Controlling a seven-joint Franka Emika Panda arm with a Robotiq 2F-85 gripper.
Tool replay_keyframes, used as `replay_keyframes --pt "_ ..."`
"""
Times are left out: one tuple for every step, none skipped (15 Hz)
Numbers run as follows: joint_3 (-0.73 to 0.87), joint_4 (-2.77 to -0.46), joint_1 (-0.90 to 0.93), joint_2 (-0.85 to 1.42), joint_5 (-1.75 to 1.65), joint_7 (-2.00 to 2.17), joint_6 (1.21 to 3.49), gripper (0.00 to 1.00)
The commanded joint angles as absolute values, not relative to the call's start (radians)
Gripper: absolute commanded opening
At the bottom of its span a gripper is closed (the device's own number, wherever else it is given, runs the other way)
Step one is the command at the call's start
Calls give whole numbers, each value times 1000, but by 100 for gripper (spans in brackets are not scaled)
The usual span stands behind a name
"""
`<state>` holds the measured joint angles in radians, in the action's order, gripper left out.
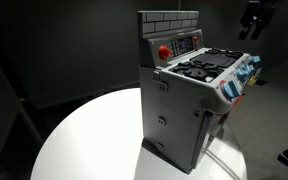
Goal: Press the button on the stove
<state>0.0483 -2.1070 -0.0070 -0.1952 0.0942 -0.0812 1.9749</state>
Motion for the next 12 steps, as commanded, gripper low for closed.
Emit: replay_keyframes --pt "46 -2126 -27 -278 43 -51 1853 100" --pt "45 -2124 -31 -292 25 -45 1827 100" --pt "45 -2121 -34 -303 12 -43 1803 100" --pt "45 -2118 -37 -311 0 -43 1783 100" --pt "45 -2118 -39 -319 -10 -44 1770 100" --pt "46 -2117 -41 -321 -17 -45 1763 100" --pt "49 -2110 -32 -298 5 -65 1787 100" --pt "50 -2110 -33 -301 3 -65 1784 100" --pt "50 -2110 -33 -300 3 -65 1784 100" --pt "49 -2110 -33 -298 3 -65 1784 100" --pt "49 -2110 -33 -295 3 -65 1784 100" --pt "49 -2110 -32 -293 3 -65 1785 100"
